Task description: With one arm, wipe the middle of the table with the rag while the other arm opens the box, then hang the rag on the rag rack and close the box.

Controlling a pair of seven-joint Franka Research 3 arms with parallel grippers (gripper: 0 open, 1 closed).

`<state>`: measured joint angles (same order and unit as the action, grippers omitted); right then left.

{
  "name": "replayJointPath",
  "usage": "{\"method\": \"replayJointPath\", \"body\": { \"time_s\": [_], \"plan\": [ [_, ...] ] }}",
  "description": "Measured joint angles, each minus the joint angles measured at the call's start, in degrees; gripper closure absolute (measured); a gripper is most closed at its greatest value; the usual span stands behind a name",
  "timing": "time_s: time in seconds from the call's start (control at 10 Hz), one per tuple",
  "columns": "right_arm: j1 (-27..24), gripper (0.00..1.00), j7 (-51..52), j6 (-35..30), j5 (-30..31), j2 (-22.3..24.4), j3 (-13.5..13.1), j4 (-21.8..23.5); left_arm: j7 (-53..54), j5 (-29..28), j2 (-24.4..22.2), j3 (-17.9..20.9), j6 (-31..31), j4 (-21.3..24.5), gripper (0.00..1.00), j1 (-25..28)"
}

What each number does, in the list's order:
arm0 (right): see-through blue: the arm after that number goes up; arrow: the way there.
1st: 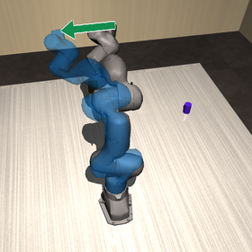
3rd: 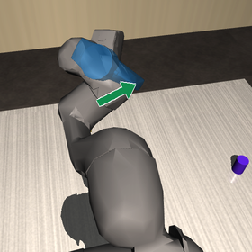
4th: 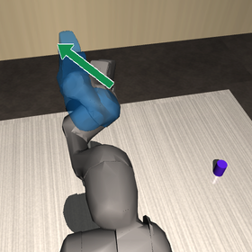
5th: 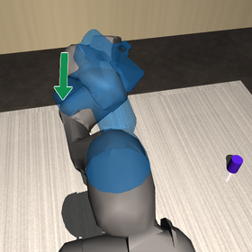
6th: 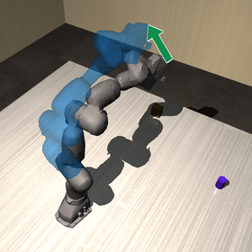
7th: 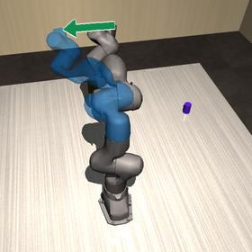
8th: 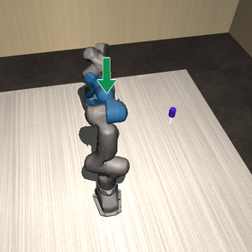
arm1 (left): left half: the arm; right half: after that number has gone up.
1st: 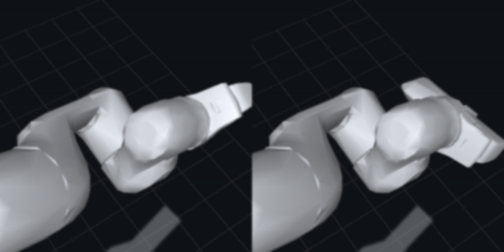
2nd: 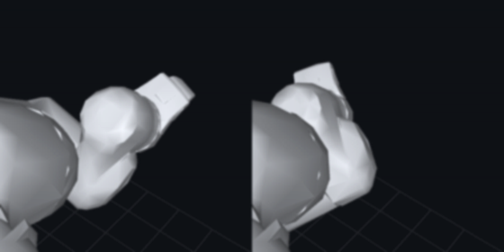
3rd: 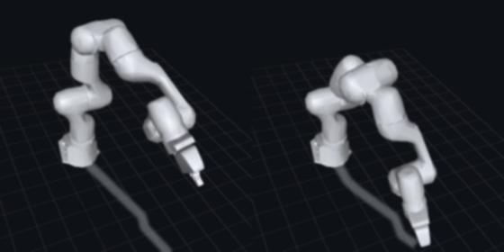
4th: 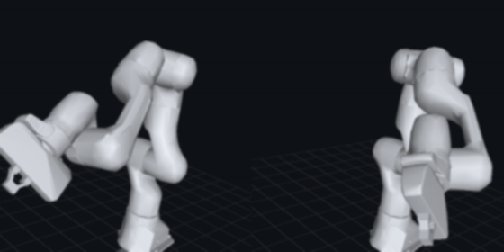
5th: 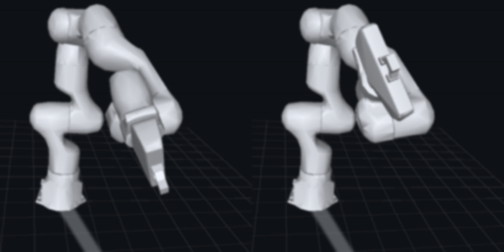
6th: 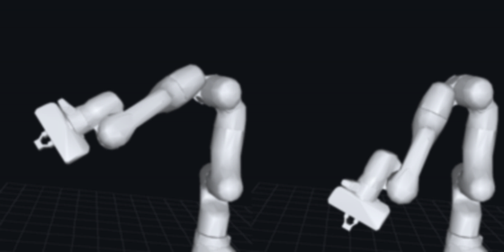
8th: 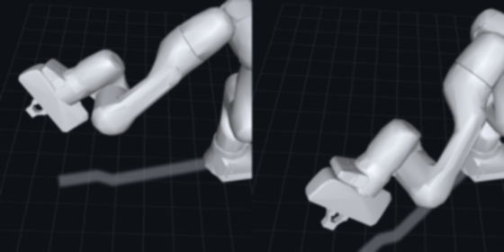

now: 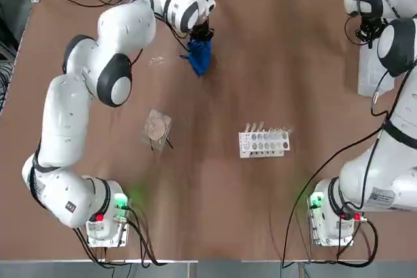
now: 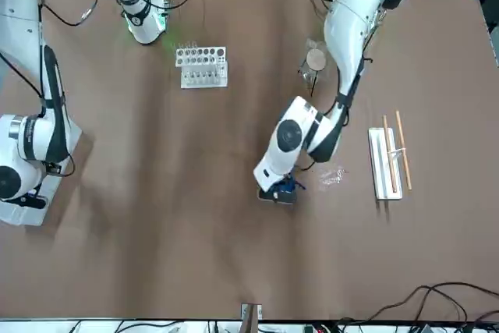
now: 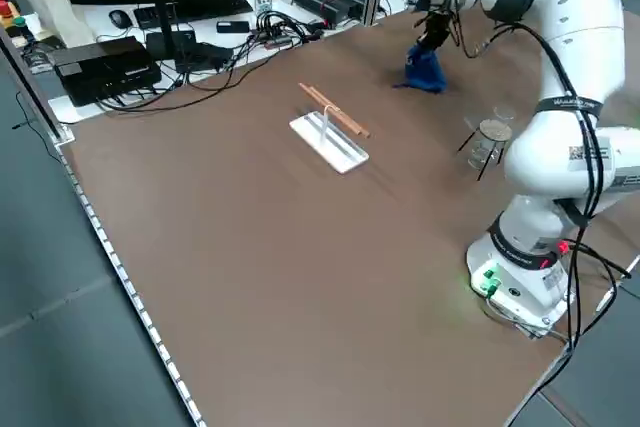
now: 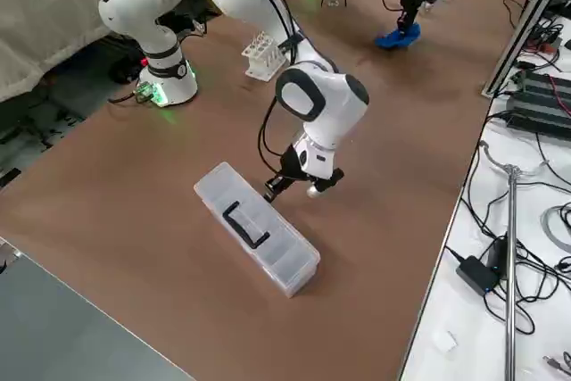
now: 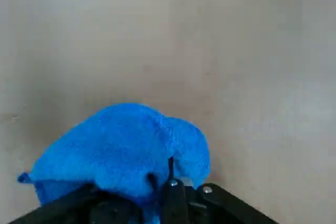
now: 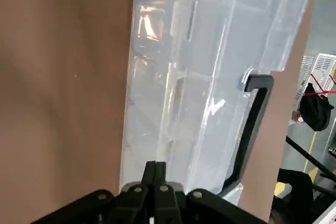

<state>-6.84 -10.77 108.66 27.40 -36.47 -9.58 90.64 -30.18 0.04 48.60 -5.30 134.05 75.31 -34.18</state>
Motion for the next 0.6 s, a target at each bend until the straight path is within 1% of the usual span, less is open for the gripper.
{"method": "replayJointPath", "body": {
  "time_s": [0.1, 0.3, 0.4, 0.6],
  "plan": [
    [0.0, 0.99, 0.0, 0.0, 0.0, 0.0, 0.0, 0.0, -1.3, 1.9, 0.3, -0.3, 1.6, -1.1, 0.87, -1.8],
    [0.0, 0.99, 0.0, -0.2, 0.0, 0.2, -0.3, 0.0, -2.3, 8.2, 1.2, -0.6, 3.3, -3.8, 0.87, -6.2],
    [0.0, 0.99, 0.0, -0.7, 0.0, 0.6, -0.6, -0.1, -3.3, 9.9, 2.0, -0.5, 5.0, -4.4, 0.87, -8.3],
    [0.2, 0.99, 0.0, -2.0, 0.0, 2.4, -1.7, -0.2, -5.9, 10.4, 5.5, -0.5, 7.6, -5.7, 0.89, -10.4]
  ]
}}
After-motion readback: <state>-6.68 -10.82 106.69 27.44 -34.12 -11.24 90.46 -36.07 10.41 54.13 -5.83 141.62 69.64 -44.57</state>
